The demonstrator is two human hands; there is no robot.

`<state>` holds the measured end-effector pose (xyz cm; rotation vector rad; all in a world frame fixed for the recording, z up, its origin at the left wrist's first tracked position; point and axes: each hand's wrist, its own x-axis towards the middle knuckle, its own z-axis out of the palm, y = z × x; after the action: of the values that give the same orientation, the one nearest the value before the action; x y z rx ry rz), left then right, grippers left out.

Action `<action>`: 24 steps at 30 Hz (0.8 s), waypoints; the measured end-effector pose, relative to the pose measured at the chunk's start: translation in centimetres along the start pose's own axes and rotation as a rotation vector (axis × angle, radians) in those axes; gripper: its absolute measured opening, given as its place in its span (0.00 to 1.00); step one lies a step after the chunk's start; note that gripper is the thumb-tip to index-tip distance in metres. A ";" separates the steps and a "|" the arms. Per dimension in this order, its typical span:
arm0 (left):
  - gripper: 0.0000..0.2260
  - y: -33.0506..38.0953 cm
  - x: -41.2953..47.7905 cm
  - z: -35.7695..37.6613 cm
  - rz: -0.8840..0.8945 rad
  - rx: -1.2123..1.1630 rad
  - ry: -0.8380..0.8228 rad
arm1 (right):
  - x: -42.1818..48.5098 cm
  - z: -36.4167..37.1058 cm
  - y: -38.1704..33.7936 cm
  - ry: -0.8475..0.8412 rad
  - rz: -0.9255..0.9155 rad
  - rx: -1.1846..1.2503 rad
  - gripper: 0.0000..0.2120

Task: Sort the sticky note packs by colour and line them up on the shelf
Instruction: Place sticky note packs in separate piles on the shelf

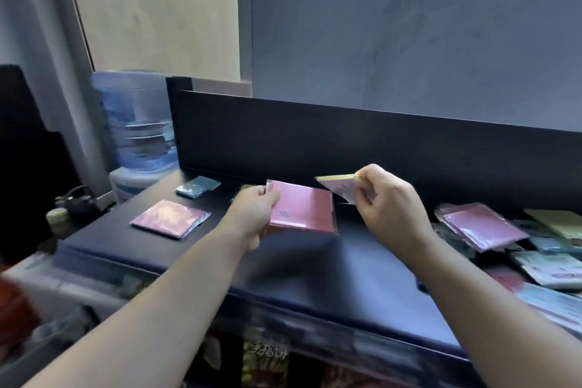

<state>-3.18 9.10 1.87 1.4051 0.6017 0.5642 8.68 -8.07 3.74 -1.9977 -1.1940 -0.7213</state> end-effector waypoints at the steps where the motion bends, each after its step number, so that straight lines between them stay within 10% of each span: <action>1: 0.09 0.1 0.3 -1.9 0.007 0.008 0.021 | 0.4 1.1 -1.2 -0.019 0.001 0.017 0.03; 19: 0.07 -0.6 7.3 -22.3 0.067 0.686 0.214 | 4.3 14.5 -7.8 -0.170 0.348 0.206 0.06; 24: 0.15 -0.9 7.2 -22.6 0.064 1.104 0.182 | 4.2 15.5 -7.2 -0.598 0.374 -0.084 0.16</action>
<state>-13.41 30.39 -0.93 2.4237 1.1041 0.4087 5.68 8.75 -0.61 -2.5084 -1.0573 0.0256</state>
